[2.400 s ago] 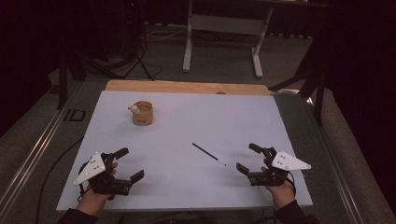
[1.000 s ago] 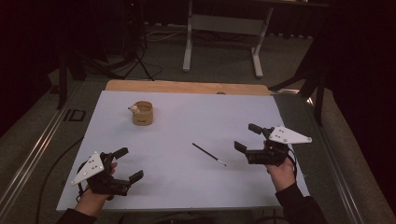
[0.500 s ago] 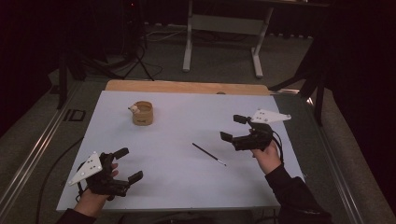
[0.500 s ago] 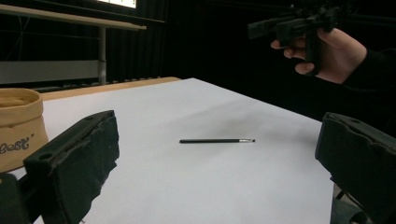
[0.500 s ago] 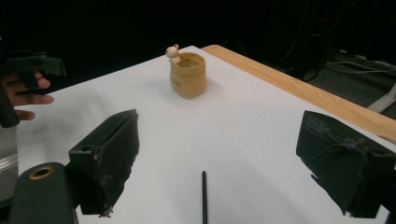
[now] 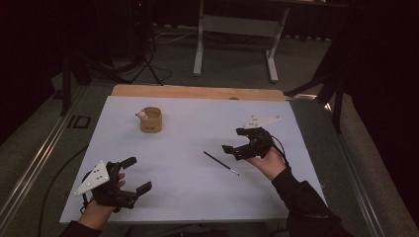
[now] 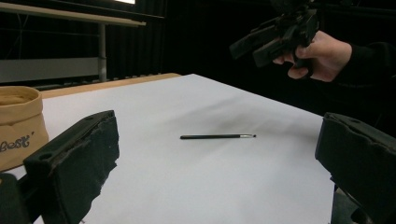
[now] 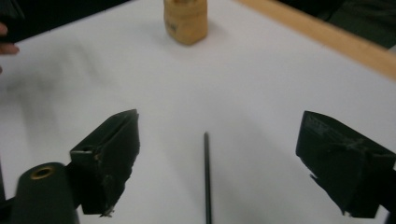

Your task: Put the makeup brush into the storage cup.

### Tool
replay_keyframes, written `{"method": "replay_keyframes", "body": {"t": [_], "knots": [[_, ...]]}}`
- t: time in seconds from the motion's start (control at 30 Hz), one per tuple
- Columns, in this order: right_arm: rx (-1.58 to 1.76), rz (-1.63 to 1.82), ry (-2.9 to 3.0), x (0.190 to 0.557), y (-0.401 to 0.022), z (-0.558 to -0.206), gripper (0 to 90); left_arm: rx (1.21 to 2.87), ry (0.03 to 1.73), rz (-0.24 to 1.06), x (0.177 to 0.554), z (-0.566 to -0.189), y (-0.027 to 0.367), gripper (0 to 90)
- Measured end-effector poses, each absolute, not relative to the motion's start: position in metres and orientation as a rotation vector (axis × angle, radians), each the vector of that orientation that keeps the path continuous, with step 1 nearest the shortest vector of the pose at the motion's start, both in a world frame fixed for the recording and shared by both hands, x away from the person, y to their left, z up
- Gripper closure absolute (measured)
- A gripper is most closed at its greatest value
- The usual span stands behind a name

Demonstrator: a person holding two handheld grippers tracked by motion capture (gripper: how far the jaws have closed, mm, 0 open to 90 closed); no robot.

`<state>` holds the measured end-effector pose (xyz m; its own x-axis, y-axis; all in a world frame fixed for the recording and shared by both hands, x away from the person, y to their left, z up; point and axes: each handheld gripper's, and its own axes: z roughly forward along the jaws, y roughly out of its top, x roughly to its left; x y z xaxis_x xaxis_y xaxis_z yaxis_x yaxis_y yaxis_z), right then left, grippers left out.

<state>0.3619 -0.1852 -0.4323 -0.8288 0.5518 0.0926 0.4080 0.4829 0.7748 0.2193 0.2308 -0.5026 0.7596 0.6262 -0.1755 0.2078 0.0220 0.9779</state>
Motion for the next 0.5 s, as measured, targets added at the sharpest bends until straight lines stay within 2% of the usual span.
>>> {"method": "replay_keyframes", "body": {"t": [0.1,0.2,0.4,0.5], "knots": [[0.849,1.184,2.616,0.363,-0.179,-0.438,16.1,1.550,0.696,0.369,0.219,-0.503,0.231,0.6],[0.839,1.127,2.662,0.363,-0.176,-0.444,23.7,1.551,0.694,0.373,0.219,-0.502,0.231,0.5],[0.903,0.985,2.733,0.366,-0.172,-0.451,31.0,1.554,0.693,0.374,0.219,-0.503,0.231,0.6],[0.907,0.940,2.760,0.368,-0.172,-0.453,31.9,1.554,0.693,0.373,0.219,-0.502,0.231,0.6]]}}
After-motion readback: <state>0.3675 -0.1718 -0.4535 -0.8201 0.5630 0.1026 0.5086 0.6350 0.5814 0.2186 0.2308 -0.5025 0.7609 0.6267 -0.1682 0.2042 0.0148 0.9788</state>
